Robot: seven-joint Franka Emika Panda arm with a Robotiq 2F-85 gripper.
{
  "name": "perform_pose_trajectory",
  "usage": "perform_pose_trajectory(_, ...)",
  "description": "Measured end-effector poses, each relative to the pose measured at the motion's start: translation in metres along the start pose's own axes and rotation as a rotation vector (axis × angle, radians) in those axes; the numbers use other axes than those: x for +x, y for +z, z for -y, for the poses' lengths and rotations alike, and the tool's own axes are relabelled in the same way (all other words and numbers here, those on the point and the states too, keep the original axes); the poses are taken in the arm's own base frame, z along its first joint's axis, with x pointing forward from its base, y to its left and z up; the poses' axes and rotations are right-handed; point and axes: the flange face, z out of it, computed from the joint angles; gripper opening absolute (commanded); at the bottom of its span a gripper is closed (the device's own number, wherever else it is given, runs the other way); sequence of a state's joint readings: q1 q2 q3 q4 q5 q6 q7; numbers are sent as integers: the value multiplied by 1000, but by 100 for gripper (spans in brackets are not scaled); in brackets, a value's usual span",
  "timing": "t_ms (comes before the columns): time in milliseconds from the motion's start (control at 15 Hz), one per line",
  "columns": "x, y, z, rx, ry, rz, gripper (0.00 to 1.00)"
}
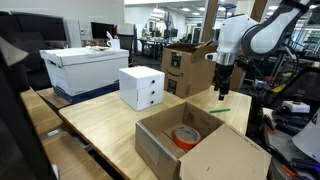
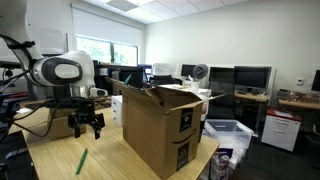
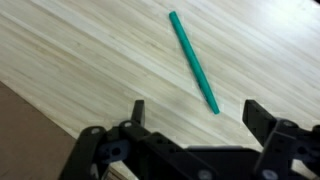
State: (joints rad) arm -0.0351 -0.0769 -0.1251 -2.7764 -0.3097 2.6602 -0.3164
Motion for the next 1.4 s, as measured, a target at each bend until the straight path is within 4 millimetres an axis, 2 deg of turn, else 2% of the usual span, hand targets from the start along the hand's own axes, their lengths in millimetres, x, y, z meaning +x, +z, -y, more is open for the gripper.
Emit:
perform_pose_trajectory(267, -11, 23, -7, 43, 0, 46, 100)
perform_pose_trajectory(867, -18, 58, 5, 73, -45, 134, 100)
perform_pose_trajectory(1400, -16, 57, 5, 69, -57, 134, 100)
